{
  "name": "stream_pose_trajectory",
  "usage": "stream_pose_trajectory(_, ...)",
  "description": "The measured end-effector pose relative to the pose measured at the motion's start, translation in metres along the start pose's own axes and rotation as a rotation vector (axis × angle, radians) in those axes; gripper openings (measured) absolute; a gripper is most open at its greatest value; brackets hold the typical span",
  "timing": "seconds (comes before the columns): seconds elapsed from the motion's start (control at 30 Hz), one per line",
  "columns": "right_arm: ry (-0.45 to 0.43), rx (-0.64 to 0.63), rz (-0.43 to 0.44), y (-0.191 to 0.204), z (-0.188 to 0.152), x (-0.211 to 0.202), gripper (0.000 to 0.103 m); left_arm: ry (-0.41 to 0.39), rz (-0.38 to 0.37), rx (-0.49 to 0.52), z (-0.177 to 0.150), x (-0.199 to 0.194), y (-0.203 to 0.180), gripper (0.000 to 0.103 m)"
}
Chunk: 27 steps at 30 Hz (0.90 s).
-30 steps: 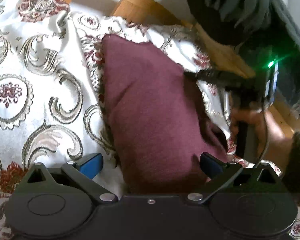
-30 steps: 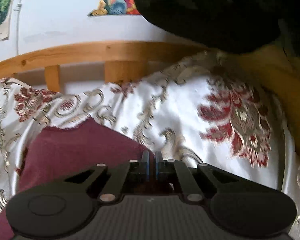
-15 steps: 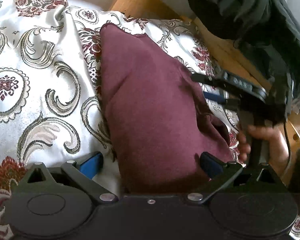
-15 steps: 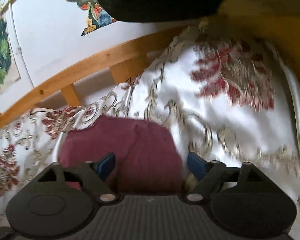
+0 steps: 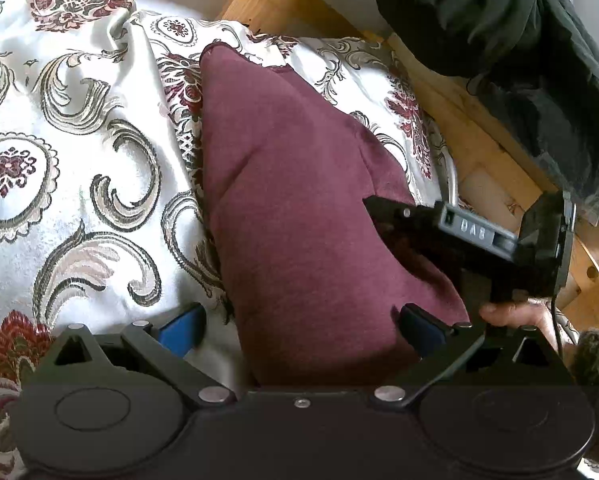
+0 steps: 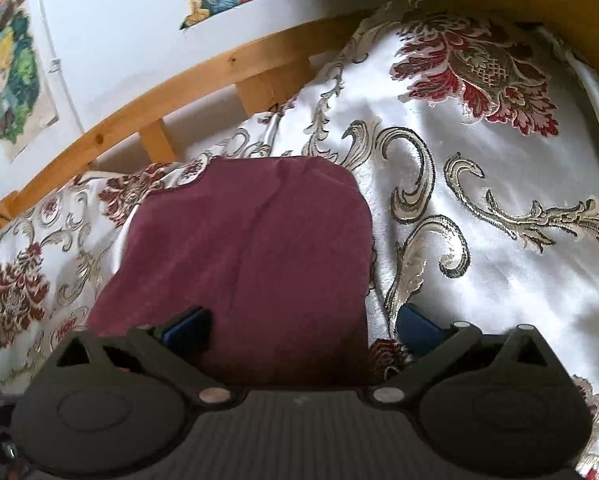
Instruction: Fold small clothes
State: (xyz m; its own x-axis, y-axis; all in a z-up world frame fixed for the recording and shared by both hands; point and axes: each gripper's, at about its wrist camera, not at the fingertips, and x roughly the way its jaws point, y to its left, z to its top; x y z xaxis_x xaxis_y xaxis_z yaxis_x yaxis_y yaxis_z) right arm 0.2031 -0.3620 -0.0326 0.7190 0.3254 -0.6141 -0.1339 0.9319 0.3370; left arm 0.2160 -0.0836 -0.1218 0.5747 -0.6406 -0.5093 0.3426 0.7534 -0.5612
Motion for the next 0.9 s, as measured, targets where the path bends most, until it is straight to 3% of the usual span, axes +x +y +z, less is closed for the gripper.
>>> stream_pose_trajectory(0.17,0.012,0.118,0.03,-0.013,0.017,0.006,0.1,-0.001,0.0,0.0,-0.001,0.0,0.0,0.102)
stream_pose_trajectory(0.3,0.005,0.146,0.013,-0.015,0.027,0.011,0.079,-0.001,0.001,0.0,0.0,0.0,0.0,0.102)
stream_pose_trajectory(0.4,0.011,0.143,0.027,-0.013,0.027,0.014,0.075,-0.002,0.001,0.0,0.0,0.0,0.0,0.102)
stream_pose_trajectory(0.9,0.001,0.073,0.005,-0.004,0.012,0.022,0.085,-0.003,0.001,0.003,-0.002,0.0,0.0,0.102)
